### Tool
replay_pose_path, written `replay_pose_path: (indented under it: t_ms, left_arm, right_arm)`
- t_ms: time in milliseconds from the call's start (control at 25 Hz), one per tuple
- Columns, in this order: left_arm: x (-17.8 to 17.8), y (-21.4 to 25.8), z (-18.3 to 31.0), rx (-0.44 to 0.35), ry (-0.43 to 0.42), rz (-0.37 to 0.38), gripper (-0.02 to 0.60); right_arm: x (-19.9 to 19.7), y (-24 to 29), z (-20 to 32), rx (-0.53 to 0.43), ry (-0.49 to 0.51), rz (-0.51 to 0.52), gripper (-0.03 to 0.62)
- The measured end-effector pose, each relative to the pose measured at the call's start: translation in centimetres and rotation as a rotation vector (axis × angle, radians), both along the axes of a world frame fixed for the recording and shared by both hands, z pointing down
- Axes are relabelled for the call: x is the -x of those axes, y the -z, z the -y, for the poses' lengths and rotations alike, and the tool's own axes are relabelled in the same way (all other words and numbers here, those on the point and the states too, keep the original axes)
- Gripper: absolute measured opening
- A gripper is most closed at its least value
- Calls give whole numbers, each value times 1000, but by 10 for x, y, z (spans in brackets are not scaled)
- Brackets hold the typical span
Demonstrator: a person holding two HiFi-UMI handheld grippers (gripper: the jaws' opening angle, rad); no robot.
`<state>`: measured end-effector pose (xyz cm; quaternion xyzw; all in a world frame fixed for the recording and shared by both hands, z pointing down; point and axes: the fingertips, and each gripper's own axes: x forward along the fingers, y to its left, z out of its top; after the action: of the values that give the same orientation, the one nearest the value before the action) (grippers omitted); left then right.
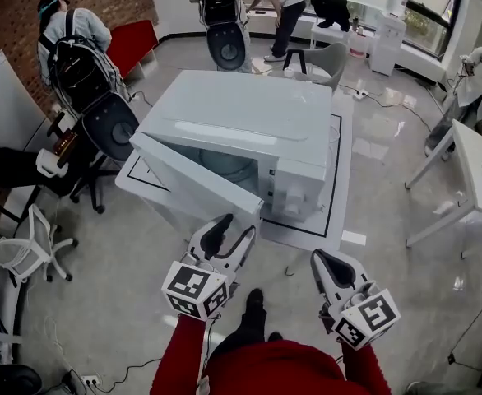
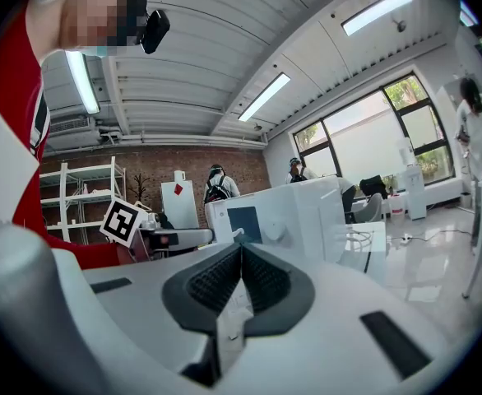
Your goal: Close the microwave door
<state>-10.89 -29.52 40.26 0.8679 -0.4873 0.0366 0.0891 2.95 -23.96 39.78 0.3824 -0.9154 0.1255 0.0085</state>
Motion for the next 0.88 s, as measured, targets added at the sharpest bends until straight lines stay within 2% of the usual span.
replay_pose_path:
  t_ms: [640,880]
  left_arm:
    - [-16,4,58,22,9,-51,216]
    - [-11,5,66,33,64,-72,168]
  right_arm:
    - [-11,-8,18,39,-63,10,15]
    - [-10,-6,27,36,-68,14,15]
